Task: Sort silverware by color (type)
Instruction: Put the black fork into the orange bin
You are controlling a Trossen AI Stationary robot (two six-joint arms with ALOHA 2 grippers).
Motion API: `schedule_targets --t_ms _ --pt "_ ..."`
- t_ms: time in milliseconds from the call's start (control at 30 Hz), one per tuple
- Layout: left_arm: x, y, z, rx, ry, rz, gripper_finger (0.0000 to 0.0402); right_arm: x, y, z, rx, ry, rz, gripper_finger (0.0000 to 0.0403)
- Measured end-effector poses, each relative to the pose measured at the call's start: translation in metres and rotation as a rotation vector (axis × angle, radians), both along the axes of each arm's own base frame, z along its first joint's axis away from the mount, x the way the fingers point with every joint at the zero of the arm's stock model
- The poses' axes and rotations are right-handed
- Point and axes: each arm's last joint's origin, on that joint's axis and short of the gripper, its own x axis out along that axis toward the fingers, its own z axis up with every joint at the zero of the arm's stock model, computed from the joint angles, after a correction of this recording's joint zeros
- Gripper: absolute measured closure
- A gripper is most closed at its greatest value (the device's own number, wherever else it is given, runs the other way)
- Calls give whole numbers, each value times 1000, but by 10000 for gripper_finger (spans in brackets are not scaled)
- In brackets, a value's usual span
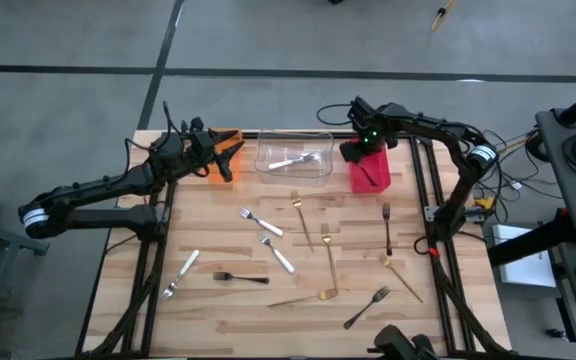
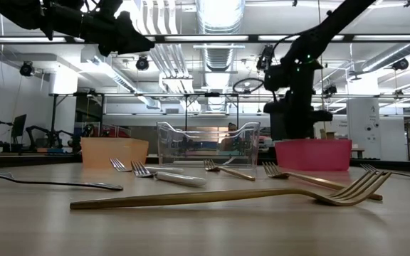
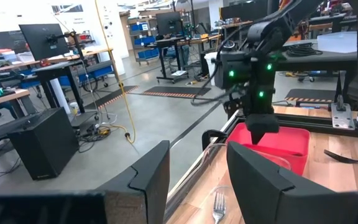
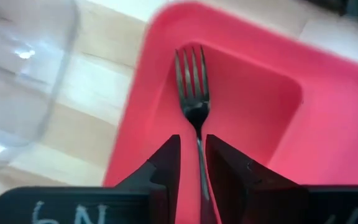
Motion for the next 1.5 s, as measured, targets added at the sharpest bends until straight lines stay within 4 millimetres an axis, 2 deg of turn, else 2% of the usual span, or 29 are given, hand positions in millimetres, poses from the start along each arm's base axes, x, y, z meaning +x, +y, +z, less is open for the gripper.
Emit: schedule_targets --t_ms 100,200,300,400,600,767,933,1133,1300,1500 --pt "0 0 0 -9 -6 0 260 1 8 17 -90 -18 48 337" --pt "0 0 0 -10 -7 0 260 5 24 35 -237 -28 88 342" --pt "0 0 0 -11 -7 0 260 9 47 51 -371 -83 146 345" --pt "0 0 0 -28 -18 0 260 10 75 62 -495 -208 215 346" --pt "0 0 -5 -173 -47 5 260 3 126 56 -649 -432 365 346" --pt "0 -3 -17 -341 -35 -14 260 -5 151 42 -722 -536 460 346" --pt "5 -15 -21 -469 -68 -104 260 -9 164 39 -836 -617 556 346" --pt "14 -31 -18 -509 -115 -192 260 -11 166 48 -957 -648 628 346" --pt "23 -34 -16 -548 -138 -219 260 -14 168 49 -957 -675 681 346" --pt "38 -34 -18 -669 -139 -210 260 -15 173 38 -972 -717 772 346"
